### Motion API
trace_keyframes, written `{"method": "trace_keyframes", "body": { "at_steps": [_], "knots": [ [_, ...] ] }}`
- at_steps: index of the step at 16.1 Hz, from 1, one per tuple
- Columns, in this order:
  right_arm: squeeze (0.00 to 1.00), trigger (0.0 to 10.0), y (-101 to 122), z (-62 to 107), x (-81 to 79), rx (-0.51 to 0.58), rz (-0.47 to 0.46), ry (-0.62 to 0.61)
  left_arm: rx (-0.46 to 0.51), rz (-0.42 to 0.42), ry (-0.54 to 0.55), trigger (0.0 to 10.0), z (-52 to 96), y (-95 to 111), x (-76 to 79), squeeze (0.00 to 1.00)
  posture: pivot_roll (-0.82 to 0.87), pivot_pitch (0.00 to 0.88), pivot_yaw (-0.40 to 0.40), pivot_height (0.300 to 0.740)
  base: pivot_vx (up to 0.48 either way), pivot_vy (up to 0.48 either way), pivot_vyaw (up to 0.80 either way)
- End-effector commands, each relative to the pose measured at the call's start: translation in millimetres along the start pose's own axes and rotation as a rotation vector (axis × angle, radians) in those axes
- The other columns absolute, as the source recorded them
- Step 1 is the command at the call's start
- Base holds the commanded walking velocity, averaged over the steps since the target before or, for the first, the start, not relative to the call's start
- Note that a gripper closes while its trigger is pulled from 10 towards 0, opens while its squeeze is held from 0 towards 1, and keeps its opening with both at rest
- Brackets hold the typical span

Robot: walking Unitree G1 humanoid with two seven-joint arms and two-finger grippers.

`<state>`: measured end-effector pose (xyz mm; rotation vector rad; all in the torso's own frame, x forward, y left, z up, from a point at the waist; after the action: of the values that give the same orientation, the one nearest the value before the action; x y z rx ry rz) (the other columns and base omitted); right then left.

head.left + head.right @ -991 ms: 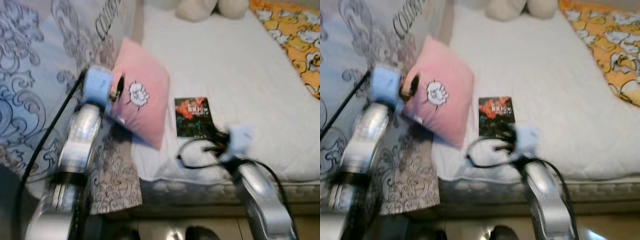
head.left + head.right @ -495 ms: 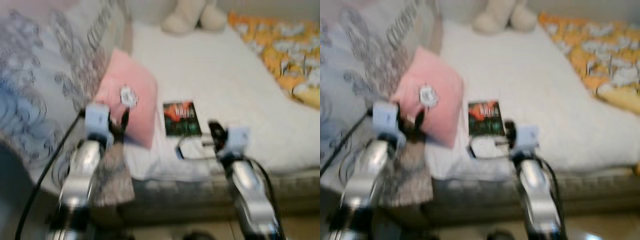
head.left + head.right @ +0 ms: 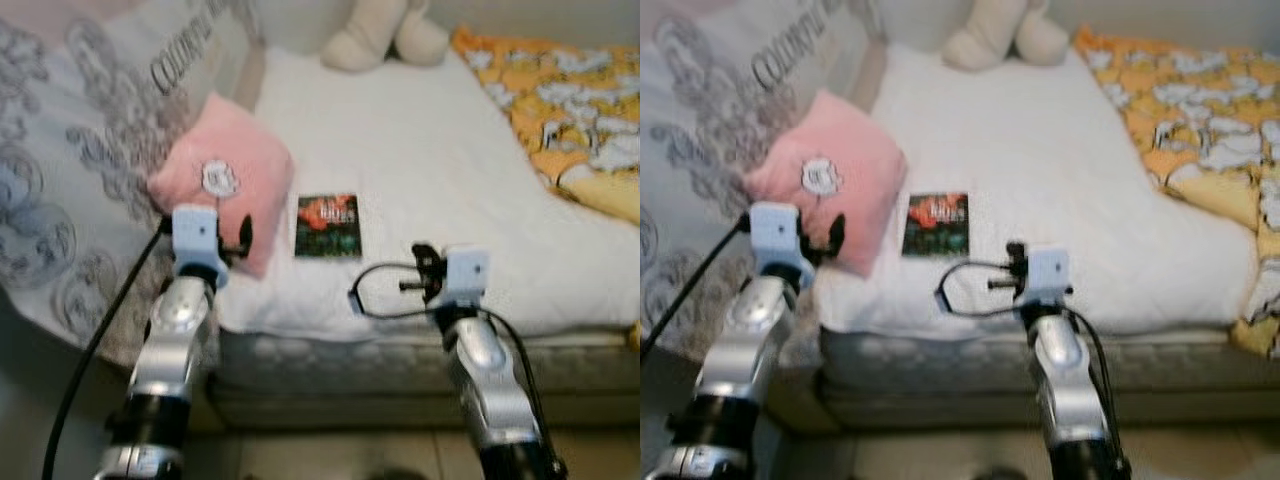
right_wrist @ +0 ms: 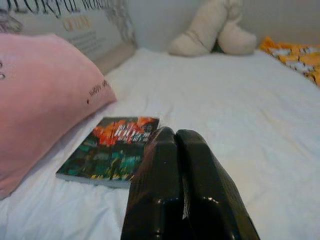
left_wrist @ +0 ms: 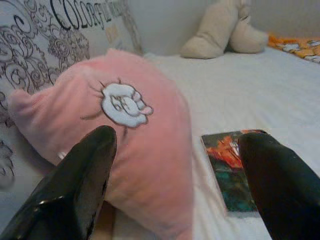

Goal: Clean up the room

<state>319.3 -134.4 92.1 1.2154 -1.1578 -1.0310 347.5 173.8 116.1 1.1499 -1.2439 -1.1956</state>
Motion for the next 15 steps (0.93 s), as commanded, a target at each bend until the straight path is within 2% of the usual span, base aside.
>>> {"method": "trace_keyframes", "body": {
  "at_steps": [1, 12, 13, 14, 15],
  "knots": [
    [0.0, 10.0, -3.7, 1.2, 5.3, -0.009, 0.006, -0.008, -0.013, -0.009, -0.004, 10.0, -2.5, -2.9, 4.4, 0.0, -0.16, 0.0, 0.057, 0.74, 0.0, -0.42, 0.0],
    [0.0, 10.0, -5.1, -10.7, -9.2, -0.02, 0.001, 0.062, -0.003, -0.033, -0.004, 10.0, -16.6, 1.5, 5.5, 0.0, -0.16, 0.0, 0.057, 0.74, 0.0, -0.42, 0.0],
    [0.0, 10.0, -34.2, -18.1, -23.2, -0.259, -0.059, 0.123, -0.147, -0.029, 0.009, 10.0, -25.3, -18.8, 9.4, 0.0, -0.15, 0.0, 0.053, 0.74, 0.0, 0.0, 0.0],
    [0.0, 10.0, -53.6, -19.8, -34.7, -0.413, -0.063, 0.179, -0.328, -0.063, 0.012, 10.0, -30.3, -43.9, 12.9, 0.0, -0.15, 0.0, 0.053, 0.74, 0.0, 0.0, 0.0],
    [0.0, 10.0, -63.4, -22.3, -42.0, -0.494, -0.06, 0.211, -0.475, -0.068, 0.022, 10.0, -30.4, -63.2, 14.4, 0.0, -0.14, 0.0, 0.058, 0.74, 0.0, 0.0, 0.0]
  ]
}}
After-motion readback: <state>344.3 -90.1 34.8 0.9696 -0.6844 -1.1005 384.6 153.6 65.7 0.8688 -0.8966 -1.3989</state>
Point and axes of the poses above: a point about 5 cm out from each wrist's last joint towards the gripper, its own z axis pointing back from the gripper into the wrist, its own y axis along the axis of the wrist's last joint, x = y × z, the point moved 3 cm from there along -z, pointing out of the wrist towards the gripper, and after that the axes turned 7 degrees about z, right-handed, at the moved point
